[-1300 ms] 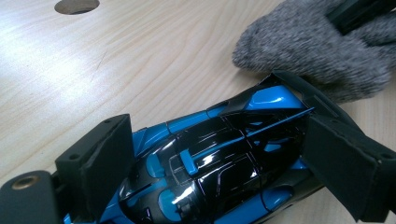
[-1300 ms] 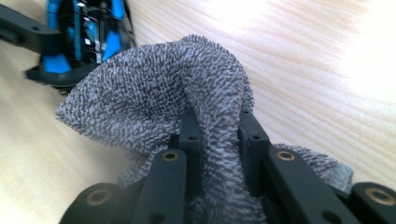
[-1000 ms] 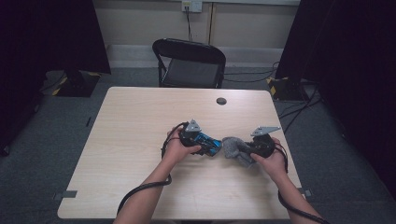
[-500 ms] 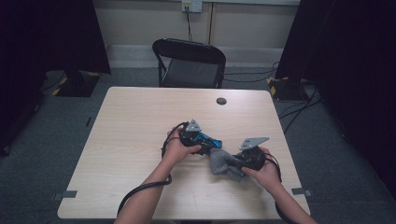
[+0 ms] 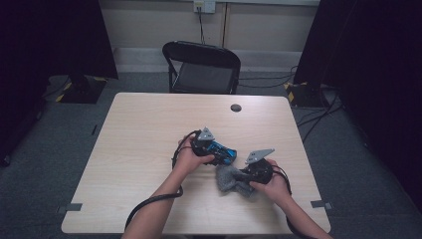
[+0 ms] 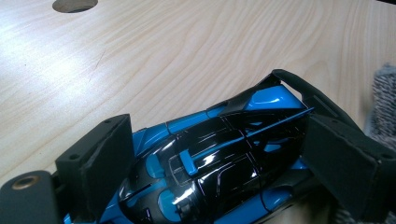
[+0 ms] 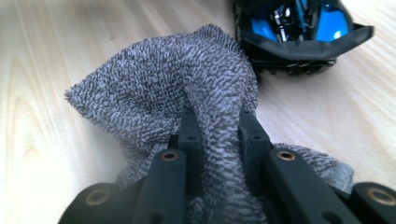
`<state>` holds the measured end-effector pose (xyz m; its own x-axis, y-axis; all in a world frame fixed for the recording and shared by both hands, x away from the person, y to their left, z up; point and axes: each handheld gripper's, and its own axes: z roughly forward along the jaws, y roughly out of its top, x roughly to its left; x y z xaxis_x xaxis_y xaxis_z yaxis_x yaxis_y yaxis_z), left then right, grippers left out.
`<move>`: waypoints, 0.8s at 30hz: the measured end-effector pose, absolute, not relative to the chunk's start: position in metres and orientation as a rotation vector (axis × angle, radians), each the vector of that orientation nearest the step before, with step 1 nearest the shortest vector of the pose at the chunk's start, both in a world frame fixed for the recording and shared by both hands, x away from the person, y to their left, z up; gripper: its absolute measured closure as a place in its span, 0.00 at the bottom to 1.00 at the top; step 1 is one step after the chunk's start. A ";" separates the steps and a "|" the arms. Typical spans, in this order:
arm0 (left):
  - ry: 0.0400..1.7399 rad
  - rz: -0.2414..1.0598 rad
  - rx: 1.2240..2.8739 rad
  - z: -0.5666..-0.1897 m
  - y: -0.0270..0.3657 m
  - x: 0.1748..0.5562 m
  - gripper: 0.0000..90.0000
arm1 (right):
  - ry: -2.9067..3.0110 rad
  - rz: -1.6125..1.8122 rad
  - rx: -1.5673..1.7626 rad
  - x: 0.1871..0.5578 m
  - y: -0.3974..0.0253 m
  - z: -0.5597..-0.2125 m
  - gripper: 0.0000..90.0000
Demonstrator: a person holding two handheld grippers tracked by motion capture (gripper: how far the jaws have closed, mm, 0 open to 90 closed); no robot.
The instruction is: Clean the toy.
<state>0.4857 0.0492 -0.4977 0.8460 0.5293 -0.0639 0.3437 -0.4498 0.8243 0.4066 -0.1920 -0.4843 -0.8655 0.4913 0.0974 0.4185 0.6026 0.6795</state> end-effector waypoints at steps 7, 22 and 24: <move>0.637 0.253 2.081 -0.498 0.049 0.485 0.10 | 2.718 1.088 0.778 0.414 -0.195 -0.484 0.84; 0.634 0.255 2.079 -0.498 0.050 0.485 0.10 | 2.686 1.045 0.851 0.434 -0.218 -0.483 0.83; 0.633 0.256 2.078 -0.498 0.050 0.485 0.10 | 2.679 1.044 0.866 0.436 -0.220 -0.483 0.83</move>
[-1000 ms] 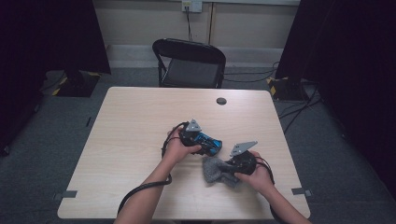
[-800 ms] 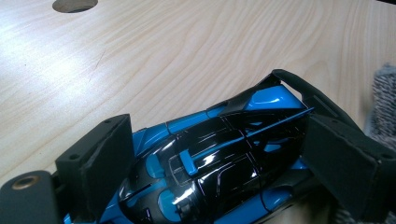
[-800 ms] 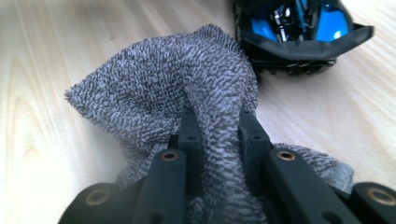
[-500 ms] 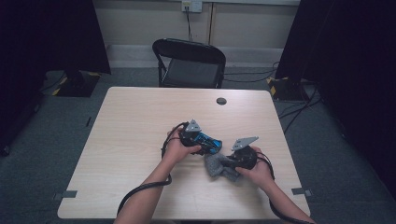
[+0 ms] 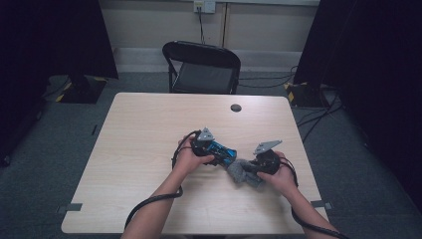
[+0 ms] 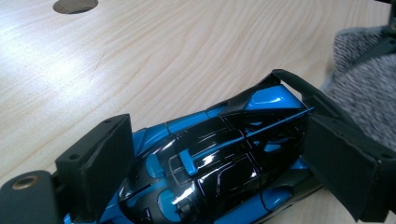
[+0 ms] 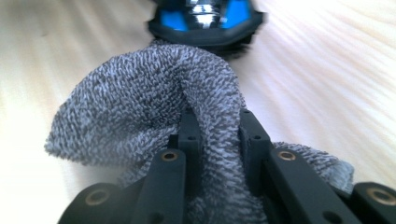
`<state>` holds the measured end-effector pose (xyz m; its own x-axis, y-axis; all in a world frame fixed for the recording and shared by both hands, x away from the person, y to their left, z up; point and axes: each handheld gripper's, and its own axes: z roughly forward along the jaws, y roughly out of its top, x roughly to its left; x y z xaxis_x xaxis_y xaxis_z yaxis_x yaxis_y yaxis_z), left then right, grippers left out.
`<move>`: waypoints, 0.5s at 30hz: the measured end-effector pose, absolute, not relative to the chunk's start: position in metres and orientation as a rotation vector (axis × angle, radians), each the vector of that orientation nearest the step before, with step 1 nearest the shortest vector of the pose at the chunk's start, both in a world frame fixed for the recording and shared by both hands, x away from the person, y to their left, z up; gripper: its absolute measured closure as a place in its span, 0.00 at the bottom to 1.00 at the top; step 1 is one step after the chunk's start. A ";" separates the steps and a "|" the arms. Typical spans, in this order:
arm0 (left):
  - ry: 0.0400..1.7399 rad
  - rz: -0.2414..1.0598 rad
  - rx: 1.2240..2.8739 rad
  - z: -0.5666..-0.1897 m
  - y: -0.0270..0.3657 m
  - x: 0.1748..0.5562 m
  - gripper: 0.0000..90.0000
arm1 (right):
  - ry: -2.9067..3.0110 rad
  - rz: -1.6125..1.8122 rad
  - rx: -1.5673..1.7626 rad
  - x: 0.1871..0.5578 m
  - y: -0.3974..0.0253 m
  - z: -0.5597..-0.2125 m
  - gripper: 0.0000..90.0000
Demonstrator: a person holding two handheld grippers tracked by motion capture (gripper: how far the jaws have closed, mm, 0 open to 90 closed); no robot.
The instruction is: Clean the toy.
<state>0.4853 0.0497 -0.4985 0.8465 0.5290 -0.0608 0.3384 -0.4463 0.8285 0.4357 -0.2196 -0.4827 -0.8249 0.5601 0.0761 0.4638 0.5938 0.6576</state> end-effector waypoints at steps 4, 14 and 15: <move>0.631 0.257 2.076 -0.499 0.050 0.485 0.10 | 2.641 1.042 0.933 0.446 -0.229 -0.483 0.83; 0.632 0.257 2.071 -0.499 0.050 0.485 0.10 | 2.591 1.029 1.002 0.458 -0.229 -0.483 0.83; 0.631 0.258 2.071 -0.499 0.050 0.485 0.10 | 2.587 1.024 1.007 0.459 -0.229 -0.483 0.83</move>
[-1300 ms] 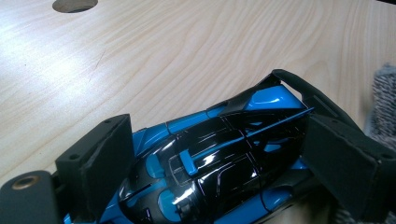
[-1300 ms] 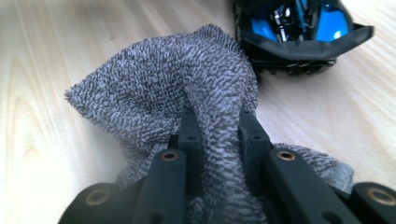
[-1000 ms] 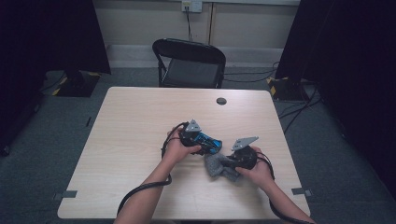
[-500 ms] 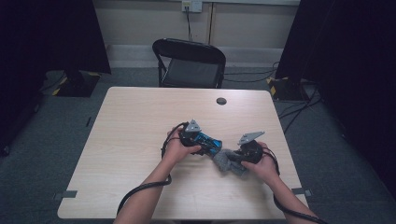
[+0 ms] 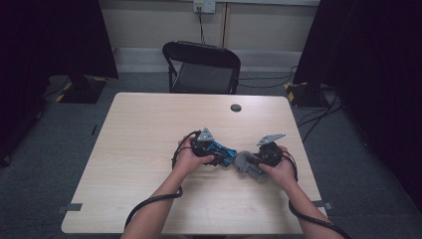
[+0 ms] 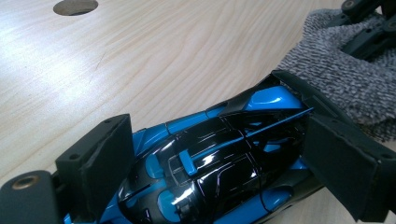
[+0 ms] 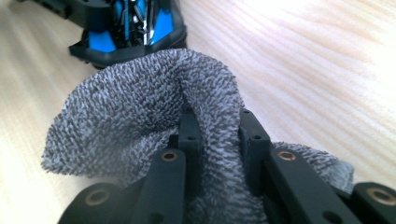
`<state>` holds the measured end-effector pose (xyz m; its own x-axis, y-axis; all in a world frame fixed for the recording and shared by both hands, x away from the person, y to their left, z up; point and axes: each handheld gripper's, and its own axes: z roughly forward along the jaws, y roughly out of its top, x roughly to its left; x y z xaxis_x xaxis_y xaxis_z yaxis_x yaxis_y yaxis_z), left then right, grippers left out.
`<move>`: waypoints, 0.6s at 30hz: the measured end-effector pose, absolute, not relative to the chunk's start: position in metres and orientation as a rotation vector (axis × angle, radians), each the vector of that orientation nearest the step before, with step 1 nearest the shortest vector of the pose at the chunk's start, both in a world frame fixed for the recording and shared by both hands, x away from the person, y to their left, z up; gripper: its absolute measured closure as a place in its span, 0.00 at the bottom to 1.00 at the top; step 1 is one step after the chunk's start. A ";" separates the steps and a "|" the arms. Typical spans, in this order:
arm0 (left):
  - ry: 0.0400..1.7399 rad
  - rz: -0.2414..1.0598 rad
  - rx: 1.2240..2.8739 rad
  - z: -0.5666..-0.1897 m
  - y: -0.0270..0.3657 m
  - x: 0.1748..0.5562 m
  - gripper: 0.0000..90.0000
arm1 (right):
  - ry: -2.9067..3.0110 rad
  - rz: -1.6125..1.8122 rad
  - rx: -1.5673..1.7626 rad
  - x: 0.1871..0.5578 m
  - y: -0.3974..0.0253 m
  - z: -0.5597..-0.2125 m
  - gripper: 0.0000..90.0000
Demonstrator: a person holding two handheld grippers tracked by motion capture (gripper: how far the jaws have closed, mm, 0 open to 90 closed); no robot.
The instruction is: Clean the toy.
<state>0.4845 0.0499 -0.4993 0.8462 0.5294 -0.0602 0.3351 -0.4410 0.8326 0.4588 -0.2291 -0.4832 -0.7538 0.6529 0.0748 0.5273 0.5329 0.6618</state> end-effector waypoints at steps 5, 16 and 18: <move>0.628 0.262 2.069 -0.500 0.050 0.484 0.10 | 2.578 1.011 1.017 0.464 -0.227 -0.482 0.83; 0.631 0.260 2.063 -0.500 0.050 0.484 0.10 | 2.503 1.009 1.131 0.476 -0.233 -0.479 0.83; 0.631 0.260 2.059 -0.500 0.050 0.484 0.10 | 2.486 1.018 1.149 0.476 -0.236 -0.479 0.83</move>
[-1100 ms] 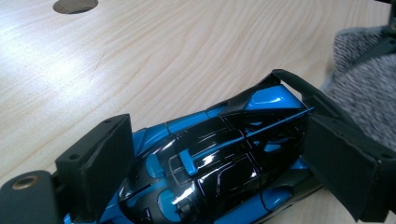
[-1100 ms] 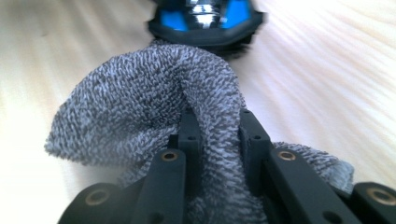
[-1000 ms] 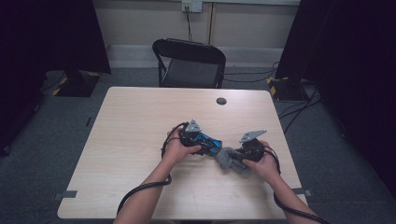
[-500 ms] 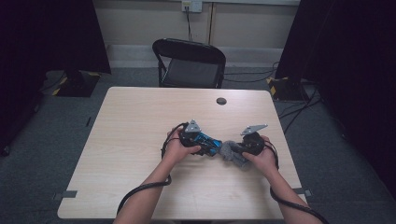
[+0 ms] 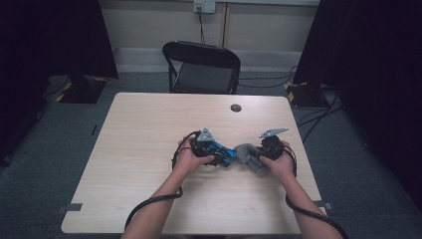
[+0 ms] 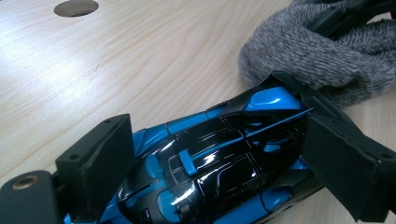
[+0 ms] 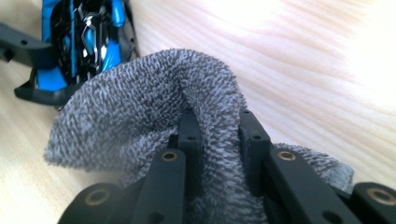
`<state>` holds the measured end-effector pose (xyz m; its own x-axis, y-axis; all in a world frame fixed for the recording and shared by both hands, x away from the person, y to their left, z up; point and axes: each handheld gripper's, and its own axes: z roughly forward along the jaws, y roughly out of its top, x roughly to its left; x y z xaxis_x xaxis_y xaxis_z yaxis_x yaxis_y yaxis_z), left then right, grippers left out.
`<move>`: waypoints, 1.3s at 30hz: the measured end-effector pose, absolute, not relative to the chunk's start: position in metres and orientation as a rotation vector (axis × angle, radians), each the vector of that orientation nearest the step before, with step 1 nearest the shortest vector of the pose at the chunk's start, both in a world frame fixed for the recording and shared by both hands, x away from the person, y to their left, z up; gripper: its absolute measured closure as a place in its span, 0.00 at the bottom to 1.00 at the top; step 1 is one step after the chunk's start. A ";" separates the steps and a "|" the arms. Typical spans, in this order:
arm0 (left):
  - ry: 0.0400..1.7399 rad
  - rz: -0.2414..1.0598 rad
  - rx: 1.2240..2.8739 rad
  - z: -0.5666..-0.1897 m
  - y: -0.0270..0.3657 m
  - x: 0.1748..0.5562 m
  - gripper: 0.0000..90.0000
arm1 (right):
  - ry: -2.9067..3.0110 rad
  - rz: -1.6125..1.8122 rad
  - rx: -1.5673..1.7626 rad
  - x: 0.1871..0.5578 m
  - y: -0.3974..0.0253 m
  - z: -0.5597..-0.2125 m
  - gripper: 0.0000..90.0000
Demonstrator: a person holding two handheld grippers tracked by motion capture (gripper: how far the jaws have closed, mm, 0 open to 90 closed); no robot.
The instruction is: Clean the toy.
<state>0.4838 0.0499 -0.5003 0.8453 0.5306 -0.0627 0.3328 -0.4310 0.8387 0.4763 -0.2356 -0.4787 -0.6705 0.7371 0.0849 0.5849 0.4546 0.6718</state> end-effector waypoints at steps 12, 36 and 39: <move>0.628 0.258 2.059 -0.500 0.050 0.484 0.10 | 2.496 1.094 1.099 0.460 -0.248 -0.465 0.83; 0.627 0.257 2.071 -0.499 0.050 0.485 0.10 | 2.692 1.142 0.896 0.412 -0.210 -0.478 0.83; 0.625 0.257 2.068 -0.500 0.050 0.485 0.10 | 2.706 1.108 0.889 0.415 -0.205 -0.482 0.83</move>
